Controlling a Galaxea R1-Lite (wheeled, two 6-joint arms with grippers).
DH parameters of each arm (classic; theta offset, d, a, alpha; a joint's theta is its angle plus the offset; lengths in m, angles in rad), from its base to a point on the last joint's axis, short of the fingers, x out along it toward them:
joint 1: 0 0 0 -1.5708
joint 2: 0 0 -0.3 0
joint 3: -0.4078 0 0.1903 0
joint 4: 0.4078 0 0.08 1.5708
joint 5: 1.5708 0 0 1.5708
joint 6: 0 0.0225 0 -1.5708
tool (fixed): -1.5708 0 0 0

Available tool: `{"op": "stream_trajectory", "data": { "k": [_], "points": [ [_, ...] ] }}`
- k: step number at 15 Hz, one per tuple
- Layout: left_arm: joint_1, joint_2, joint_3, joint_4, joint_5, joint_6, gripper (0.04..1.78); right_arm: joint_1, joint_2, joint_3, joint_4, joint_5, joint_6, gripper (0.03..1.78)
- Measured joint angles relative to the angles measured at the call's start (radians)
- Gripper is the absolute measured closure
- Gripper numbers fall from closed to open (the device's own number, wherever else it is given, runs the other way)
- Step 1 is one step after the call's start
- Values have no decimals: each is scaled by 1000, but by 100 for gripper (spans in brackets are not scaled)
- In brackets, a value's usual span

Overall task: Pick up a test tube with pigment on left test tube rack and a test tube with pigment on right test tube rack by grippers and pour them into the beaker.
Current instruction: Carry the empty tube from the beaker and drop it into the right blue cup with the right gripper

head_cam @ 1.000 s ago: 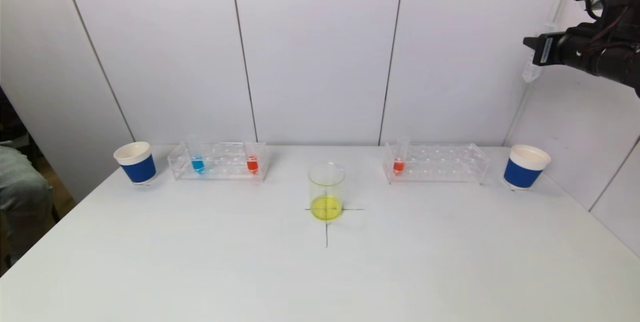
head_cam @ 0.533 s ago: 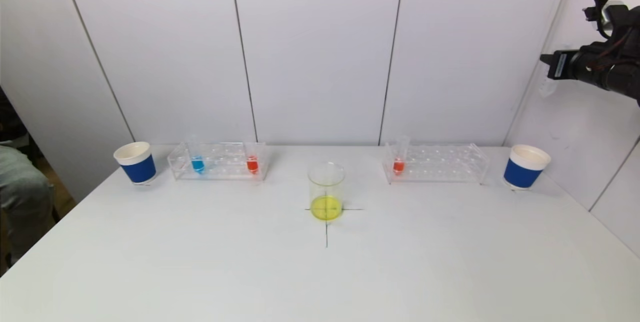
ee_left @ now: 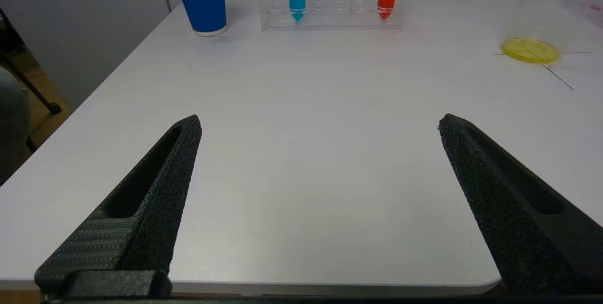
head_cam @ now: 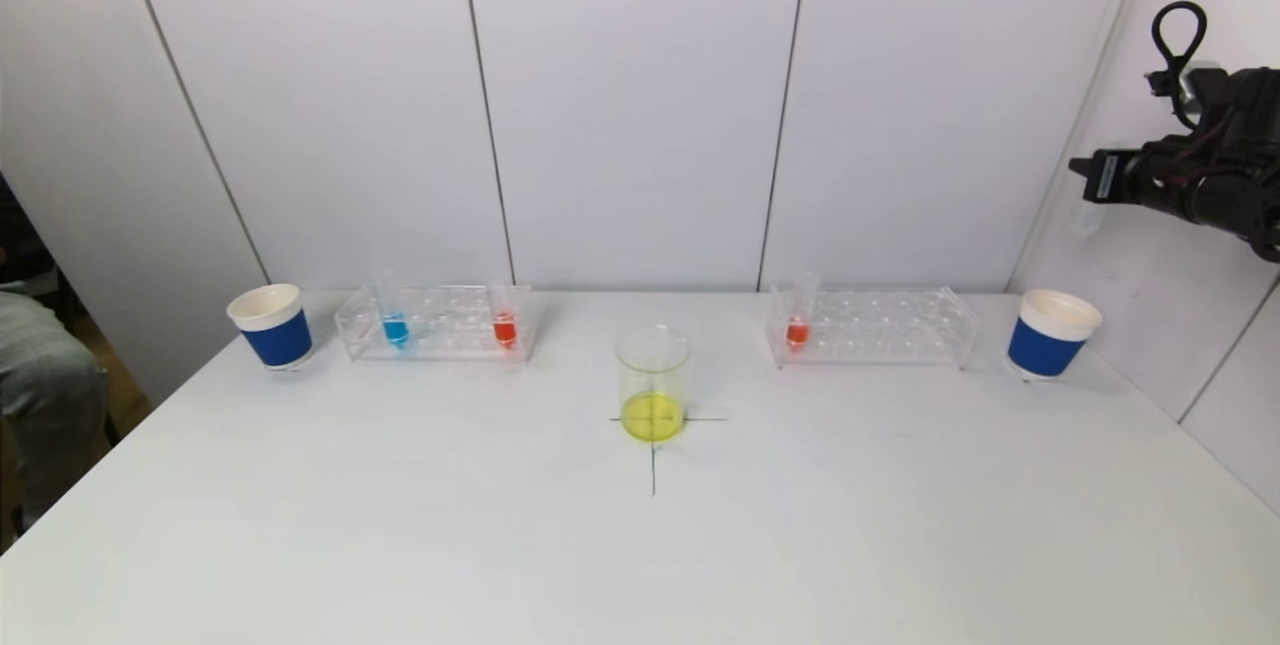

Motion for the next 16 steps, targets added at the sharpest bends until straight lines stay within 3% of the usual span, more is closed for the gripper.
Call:
{"op": "stream_trajectory", "data": {
  "k": [16],
  "points": [
    [0,0,0,0,0,0,6,-39,66,257,-245,15,3,131]
  ]
}}
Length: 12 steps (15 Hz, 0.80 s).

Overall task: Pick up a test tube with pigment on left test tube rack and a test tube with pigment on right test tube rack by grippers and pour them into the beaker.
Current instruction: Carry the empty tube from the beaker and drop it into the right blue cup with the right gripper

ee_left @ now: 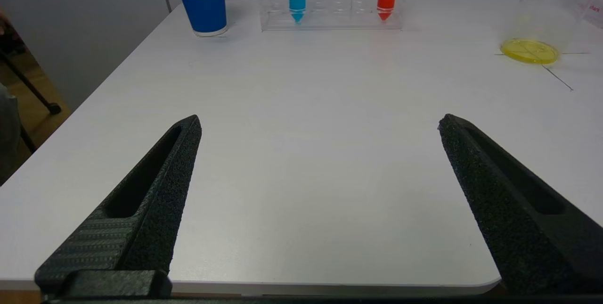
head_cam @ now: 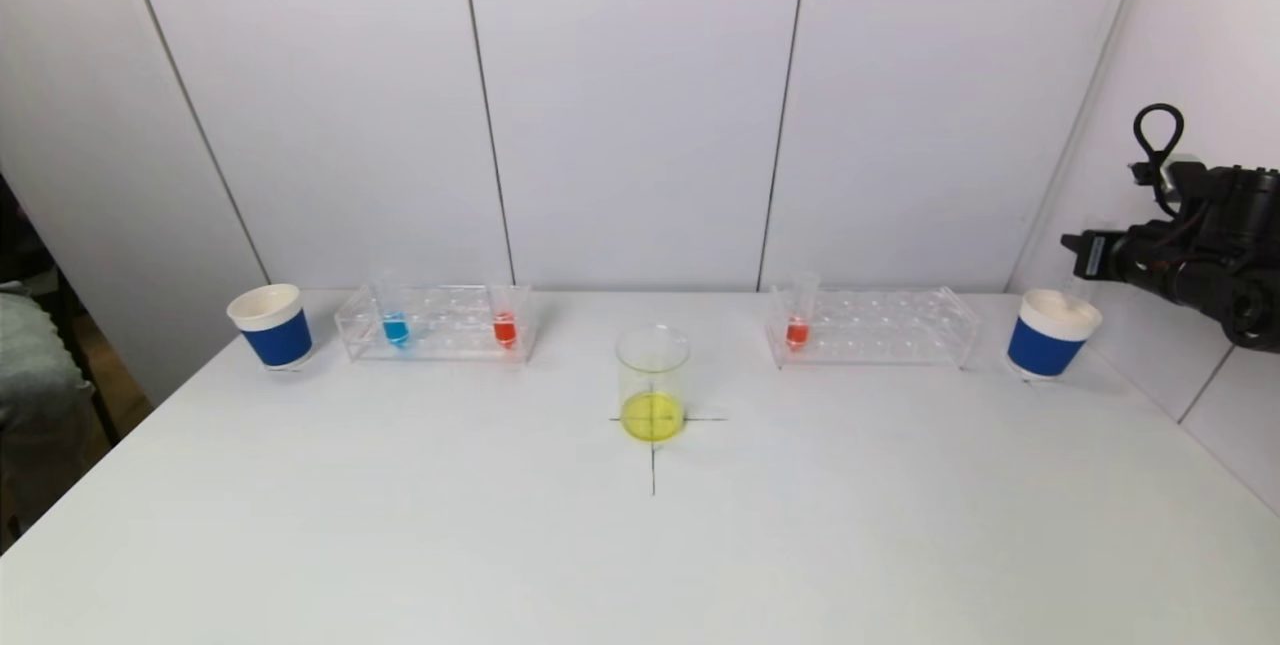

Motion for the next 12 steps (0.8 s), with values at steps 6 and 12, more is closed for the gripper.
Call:
{"op": "stream_trajectory", "data": {
  "k": [6,12],
  "points": [
    [0,0,0,0,0,0,6,1,34,52,-54,5,1,131],
    [0,0,0,0,0,0,6,1,51,73,-76,6,10,131]
  ]
}}
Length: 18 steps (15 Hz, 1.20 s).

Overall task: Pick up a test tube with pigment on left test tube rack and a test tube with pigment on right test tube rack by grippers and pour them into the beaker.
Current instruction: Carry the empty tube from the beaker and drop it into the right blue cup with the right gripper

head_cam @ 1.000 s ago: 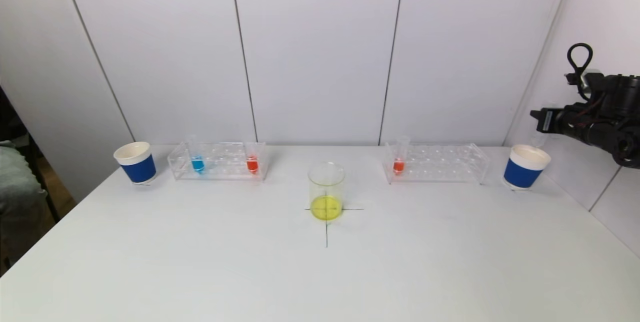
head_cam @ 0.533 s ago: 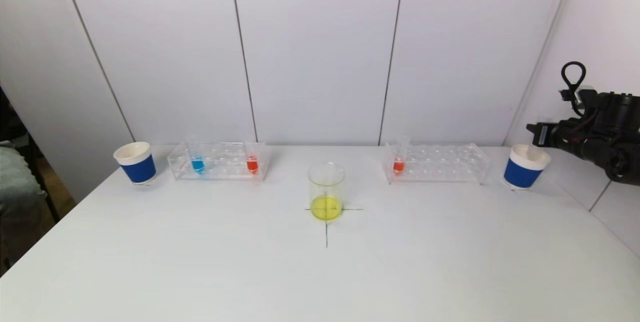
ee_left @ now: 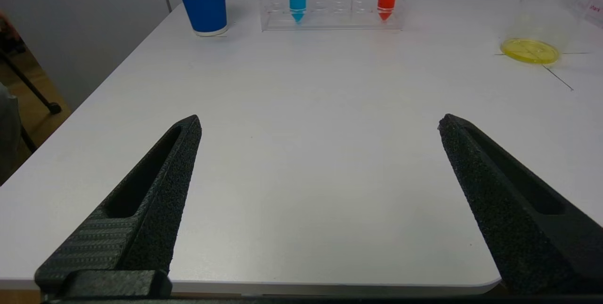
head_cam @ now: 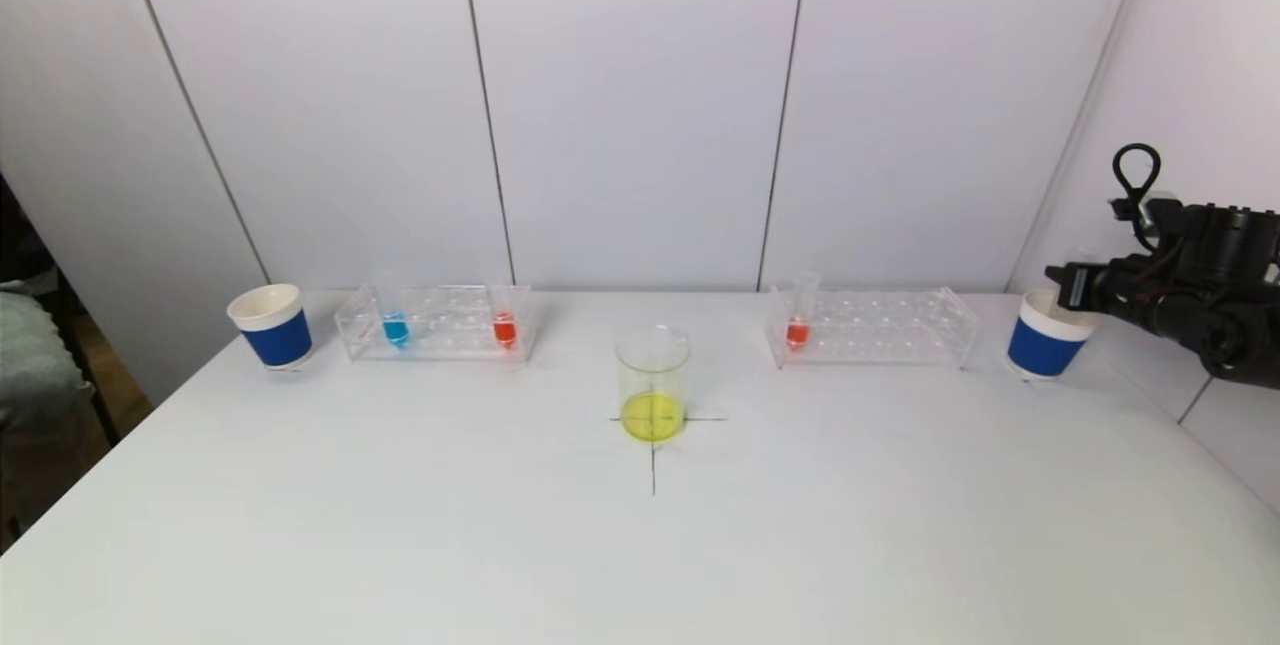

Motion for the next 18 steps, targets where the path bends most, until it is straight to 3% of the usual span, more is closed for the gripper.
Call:
{"op": "stream_trajectory", "data": {
  "k": [18],
  "points": [
    [0,0,0,0,0,0,6,0,2,3,0,0,20,131]
  ]
}}
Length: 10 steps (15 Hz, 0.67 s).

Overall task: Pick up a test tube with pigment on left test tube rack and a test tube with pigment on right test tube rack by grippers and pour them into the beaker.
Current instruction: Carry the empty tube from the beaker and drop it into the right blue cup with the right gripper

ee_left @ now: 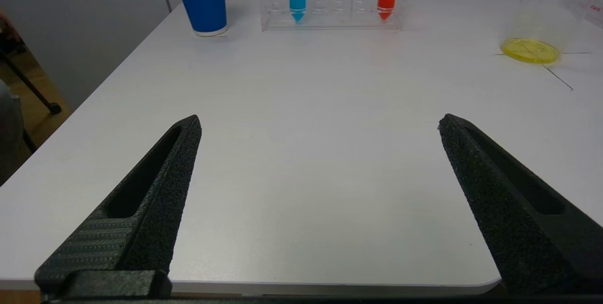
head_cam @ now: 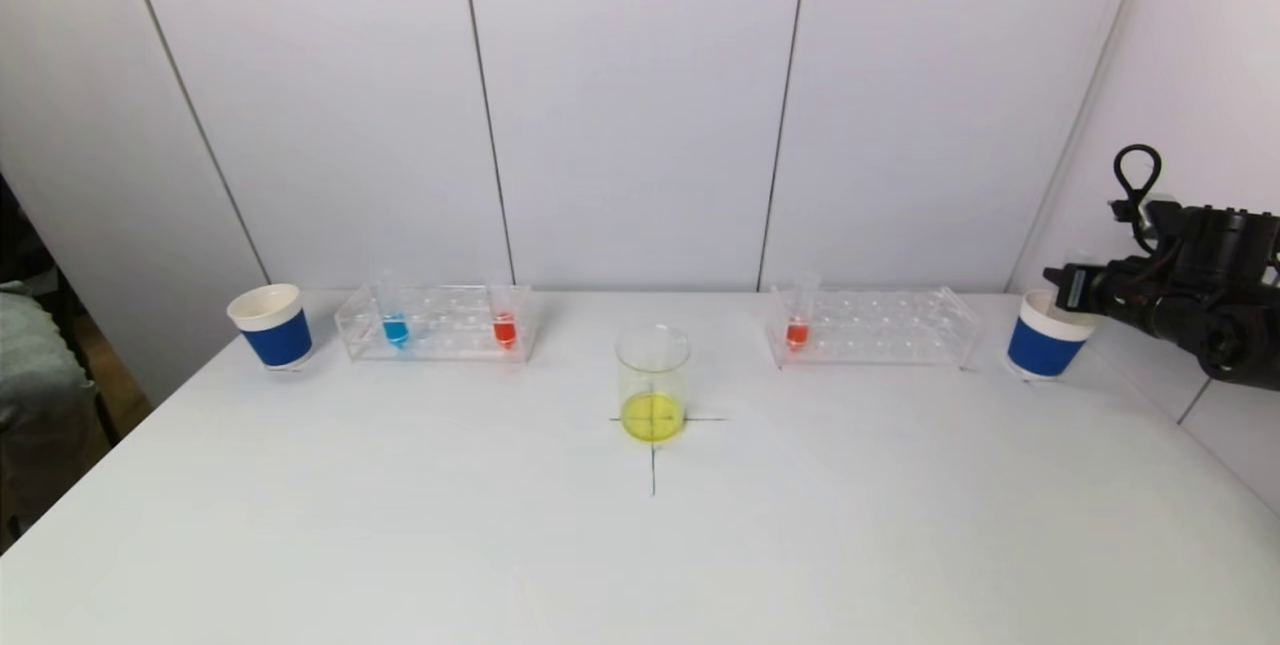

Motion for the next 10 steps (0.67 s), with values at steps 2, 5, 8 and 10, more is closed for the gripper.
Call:
{"op": "stream_trajectory", "data": {
  "k": [2,5,8,10],
  "points": [
    [0,0,0,0,0,0,6,0,0,0,0,0,1,125],
    [0,0,0,0,0,0,6,0,-2,2,-1,1,1,102],
    [0,0,0,0,0,0,6,0,-3,6,-1,2,0,53],
    [0,0,0,0,0,0,6,0,-3,7,-1,2,0,27]
  ]
}}
